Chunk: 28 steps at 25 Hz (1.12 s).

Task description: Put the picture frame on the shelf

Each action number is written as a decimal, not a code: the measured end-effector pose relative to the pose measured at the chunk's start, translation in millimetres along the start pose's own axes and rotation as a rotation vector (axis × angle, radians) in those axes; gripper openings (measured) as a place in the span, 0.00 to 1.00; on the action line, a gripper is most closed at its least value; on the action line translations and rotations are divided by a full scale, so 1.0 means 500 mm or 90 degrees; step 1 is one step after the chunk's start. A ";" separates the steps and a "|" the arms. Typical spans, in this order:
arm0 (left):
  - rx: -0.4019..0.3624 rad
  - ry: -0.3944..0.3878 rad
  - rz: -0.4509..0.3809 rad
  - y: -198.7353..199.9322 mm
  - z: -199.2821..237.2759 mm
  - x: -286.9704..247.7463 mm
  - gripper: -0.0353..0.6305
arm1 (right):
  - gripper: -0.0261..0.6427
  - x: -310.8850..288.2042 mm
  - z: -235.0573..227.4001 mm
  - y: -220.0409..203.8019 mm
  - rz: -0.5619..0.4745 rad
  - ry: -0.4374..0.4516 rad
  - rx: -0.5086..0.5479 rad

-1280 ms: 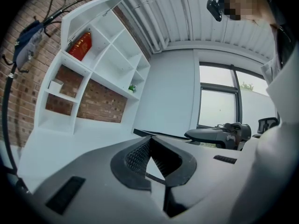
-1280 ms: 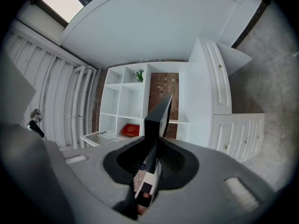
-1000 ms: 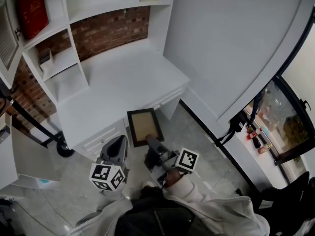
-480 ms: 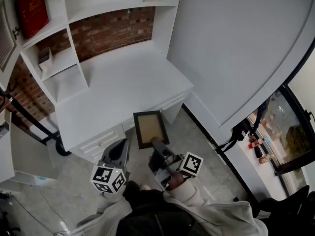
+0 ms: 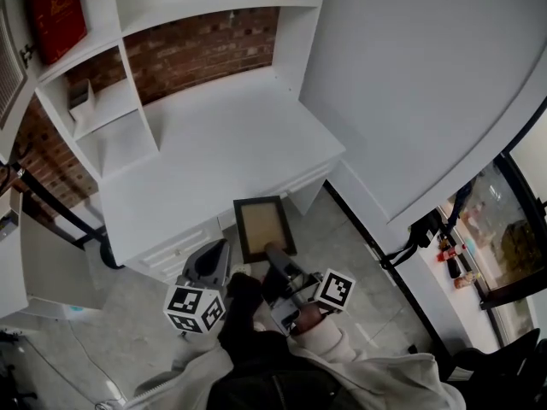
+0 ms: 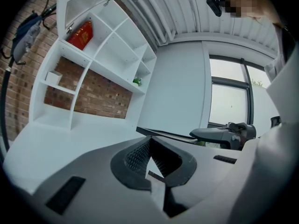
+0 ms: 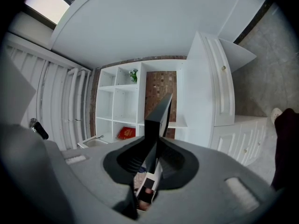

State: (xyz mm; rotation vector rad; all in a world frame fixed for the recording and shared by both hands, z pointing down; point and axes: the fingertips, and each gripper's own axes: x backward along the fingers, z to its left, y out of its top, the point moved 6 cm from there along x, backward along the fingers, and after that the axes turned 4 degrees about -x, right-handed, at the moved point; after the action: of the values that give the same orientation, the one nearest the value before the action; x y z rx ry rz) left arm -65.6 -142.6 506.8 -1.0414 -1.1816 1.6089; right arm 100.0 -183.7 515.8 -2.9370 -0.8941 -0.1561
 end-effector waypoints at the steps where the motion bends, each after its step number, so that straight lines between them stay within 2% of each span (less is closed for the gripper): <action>1: 0.001 -0.002 -0.001 0.002 0.006 -0.014 0.06 | 0.14 -0.008 -0.002 0.010 -0.003 0.000 0.004; 7: -0.007 -0.017 -0.014 0.043 0.056 -0.103 0.06 | 0.14 -0.092 -0.006 0.073 -0.008 0.003 0.010; 15: -0.006 -0.023 -0.028 0.113 0.173 -0.220 0.06 | 0.14 -0.274 0.018 0.166 0.015 0.032 0.026; 20: -0.020 -0.029 -0.020 0.166 0.238 -0.295 0.06 | 0.14 -0.378 0.047 0.217 0.021 0.057 0.019; 28: -0.049 -0.029 -0.011 0.255 0.315 -0.388 0.06 | 0.14 -0.501 0.083 0.286 0.025 0.064 0.019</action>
State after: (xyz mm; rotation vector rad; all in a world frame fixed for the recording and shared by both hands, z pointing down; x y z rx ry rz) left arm -180.4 -389.6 440.3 -1.0442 -1.2886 1.5921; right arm -23.8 -436.6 440.2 -2.8872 -0.8183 -0.2831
